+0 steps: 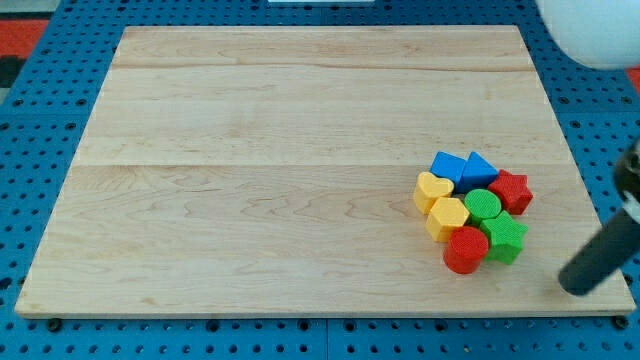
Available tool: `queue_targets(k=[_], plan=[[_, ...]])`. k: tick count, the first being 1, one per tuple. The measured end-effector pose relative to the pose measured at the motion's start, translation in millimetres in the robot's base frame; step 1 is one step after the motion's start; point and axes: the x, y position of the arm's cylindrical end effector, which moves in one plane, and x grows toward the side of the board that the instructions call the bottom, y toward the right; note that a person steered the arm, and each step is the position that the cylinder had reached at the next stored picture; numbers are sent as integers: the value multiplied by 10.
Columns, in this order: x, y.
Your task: Separate red star from group of blocks
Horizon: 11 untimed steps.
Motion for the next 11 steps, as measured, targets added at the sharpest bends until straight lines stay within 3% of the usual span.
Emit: queue_targets(k=[11], plan=[[-1754,-703]])
